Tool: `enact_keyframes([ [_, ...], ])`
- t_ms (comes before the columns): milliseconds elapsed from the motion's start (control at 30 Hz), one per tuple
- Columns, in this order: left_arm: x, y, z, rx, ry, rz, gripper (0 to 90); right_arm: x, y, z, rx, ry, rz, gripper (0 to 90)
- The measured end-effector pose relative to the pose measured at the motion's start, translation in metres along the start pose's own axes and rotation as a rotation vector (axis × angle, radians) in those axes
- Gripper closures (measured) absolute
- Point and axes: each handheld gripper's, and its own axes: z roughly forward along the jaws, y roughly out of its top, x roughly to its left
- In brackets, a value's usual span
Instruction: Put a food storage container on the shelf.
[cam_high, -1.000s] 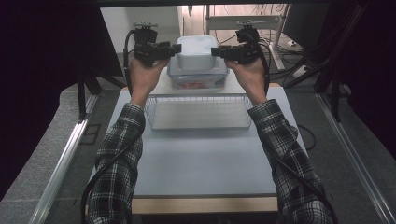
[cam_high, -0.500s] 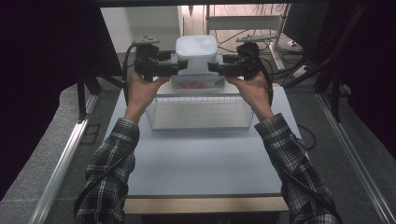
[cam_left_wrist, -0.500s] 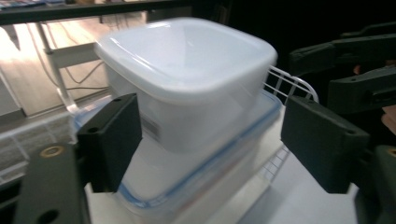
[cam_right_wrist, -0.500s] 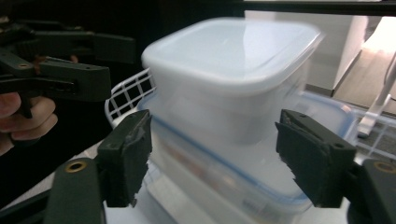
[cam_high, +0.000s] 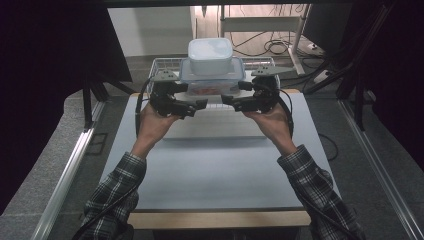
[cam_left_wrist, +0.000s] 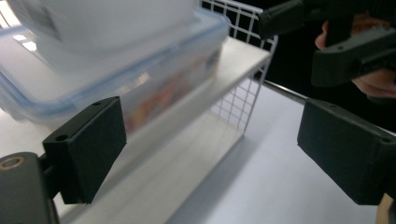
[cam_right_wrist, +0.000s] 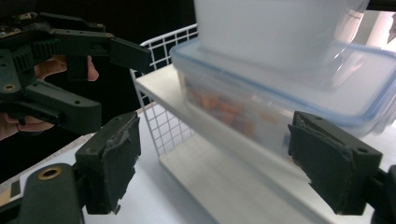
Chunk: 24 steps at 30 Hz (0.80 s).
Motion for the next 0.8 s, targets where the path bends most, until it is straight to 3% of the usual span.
enact_keyframes([
  [233,-0.012,-0.026,0.000,0.014,0.007,0.037,5.4,0.005,-0.022,-0.003,0.005,0.029,0.012,14.4],
  [500,-0.018,-0.054,0.001,0.021,-0.027,0.005,4.9,0.014,-0.051,-0.006,0.030,0.060,0.030,12.1],
  [800,-0.031,-0.086,-0.003,0.028,-0.037,0.019,3.9,0.023,-0.084,-0.010,0.069,0.057,0.000,7.7],
])
